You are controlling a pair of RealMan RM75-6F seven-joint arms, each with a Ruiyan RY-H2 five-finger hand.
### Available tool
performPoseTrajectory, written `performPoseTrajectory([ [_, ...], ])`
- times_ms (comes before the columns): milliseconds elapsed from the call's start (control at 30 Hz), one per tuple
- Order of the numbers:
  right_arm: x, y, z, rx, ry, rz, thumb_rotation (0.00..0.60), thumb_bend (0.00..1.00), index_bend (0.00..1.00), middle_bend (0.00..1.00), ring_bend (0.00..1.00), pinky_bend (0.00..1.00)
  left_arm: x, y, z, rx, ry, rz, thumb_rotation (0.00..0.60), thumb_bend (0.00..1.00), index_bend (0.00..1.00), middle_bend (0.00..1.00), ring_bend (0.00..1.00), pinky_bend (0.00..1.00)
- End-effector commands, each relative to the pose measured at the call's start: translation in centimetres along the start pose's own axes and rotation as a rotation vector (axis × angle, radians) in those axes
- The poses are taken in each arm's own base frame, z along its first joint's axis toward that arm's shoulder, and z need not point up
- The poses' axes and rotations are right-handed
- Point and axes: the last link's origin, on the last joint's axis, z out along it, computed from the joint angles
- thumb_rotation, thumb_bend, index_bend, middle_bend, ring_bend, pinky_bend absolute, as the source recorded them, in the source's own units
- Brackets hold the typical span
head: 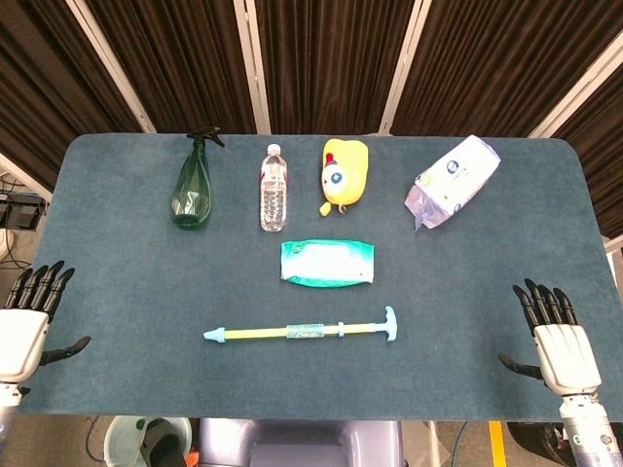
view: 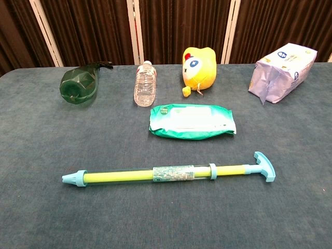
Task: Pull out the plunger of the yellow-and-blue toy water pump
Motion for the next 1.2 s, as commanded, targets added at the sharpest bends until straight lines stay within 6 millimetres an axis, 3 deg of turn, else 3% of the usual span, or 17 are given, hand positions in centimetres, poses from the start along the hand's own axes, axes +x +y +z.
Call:
performPoseTrajectory([
  [33, -0.1, 0.0, 0.1, 0.0, -0.003, 0.0, 0.6, 0.0, 0.0, 0.0, 0.0, 0.0, 0.0, 0.1, 0.0, -0.004, 0.004, -0.003, 0.6, 0.09, 0.0, 0.0, 0.0, 0.0],
  [233, -0.3, -0.1, 0.1, 0.006, -0.012, -0.003, 0.6, 0.0, 0.0, 0.0, 0.0, 0.0, -0.1, 0.8, 0.1, -0.039, 0.019, -0.033, 0.6, 0.11, 0.07, 0.0, 0.0, 0.0],
  [500, -0.6, -0.7, -0.1, 0.031, -0.027, 0.011, 0.6, 0.0, 0.0, 0.0, 0.0, 0.0, -2.3, 4.8, 0.7, -0.176, 0.039, -0.049, 0.6, 0.18, 0.35, 0.0, 0.0, 0.0],
  [833, -0.6, -0.9, 0.0, 0.057, -0.048, 0.038, 0.6, 0.0, 0.0, 0.0, 0.0, 0.0, -5.2, 11.3, 1.9, -0.306, 0.047, -0.031, 0.6, 0.23, 0.41, 0.0, 0.0, 0.0],
  [1200, 0.6, 0.0, 0.0, 0.044, -0.033, 0.088, 0.6, 0.0, 0.0, 0.0, 0.0, 0.0, -10.1, 17.6, 3.8, -0.405, 0.001, -0.014, 0.6, 0.27, 0.42, 0.0, 0.0, 0.0],
])
